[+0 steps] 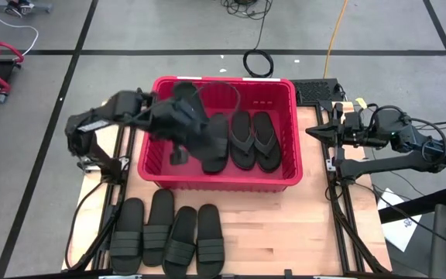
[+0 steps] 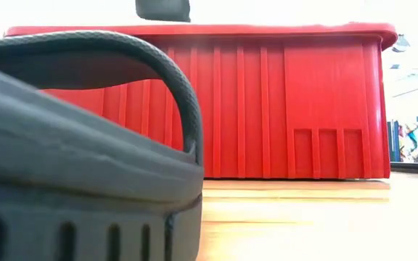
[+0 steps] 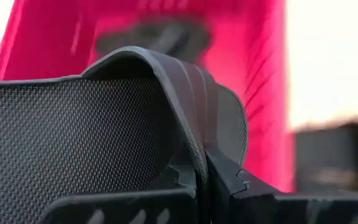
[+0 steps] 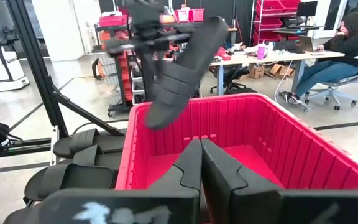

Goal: Pick and place slides into bin
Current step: Put the slide into the red bin

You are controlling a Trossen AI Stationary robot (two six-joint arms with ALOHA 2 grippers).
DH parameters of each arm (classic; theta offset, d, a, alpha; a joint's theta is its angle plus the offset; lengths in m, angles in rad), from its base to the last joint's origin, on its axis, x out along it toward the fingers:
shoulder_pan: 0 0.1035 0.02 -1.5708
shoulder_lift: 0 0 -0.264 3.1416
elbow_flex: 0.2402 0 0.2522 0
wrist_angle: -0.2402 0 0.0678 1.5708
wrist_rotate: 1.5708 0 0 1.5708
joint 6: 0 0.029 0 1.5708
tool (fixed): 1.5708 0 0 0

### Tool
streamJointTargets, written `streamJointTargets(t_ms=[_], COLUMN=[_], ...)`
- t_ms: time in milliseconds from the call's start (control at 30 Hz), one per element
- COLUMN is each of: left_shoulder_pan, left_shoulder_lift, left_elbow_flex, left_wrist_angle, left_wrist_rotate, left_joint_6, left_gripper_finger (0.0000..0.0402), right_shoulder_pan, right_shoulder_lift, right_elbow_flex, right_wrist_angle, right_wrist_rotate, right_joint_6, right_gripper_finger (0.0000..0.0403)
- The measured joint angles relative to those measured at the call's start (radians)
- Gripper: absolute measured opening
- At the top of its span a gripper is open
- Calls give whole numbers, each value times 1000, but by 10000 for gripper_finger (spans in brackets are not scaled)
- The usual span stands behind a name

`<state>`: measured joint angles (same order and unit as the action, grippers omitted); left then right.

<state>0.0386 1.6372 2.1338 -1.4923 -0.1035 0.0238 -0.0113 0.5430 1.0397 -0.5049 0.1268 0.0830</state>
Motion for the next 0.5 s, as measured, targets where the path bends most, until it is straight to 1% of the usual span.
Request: streamJointTargets(t_ms=[67,200,300,367,433,500], left_shoulder_pan=[60,166,232,281,326,368], left_shoulder_lift=[6,14,25,31,35,21], left_elbow_flex=[-8,-69,-131,-209,-312,-425], left_wrist_angle=[-98,-58,-73,-54,-27,61], left_wrist_rotate=[22,95,109,142,182,239], left_joint_6=[55,219,350,418,466,506], left_gripper_finger=[2,1,1,1,1,1], right_shoulder_pan=[0,0,0,0,0,0], right_shoulder_lift=[0,1,6,9,10,10], right_elbow_flex=[0,0,0,0,0,0], right_wrist_angle=[0,0,3,7,9,8], right_wrist_rotate=[0,4,41,79,117,162], right_joint_6=[-2,-44,-71,-75,-77,-77], right_gripper_finger=[0,0,0,0,0,0])
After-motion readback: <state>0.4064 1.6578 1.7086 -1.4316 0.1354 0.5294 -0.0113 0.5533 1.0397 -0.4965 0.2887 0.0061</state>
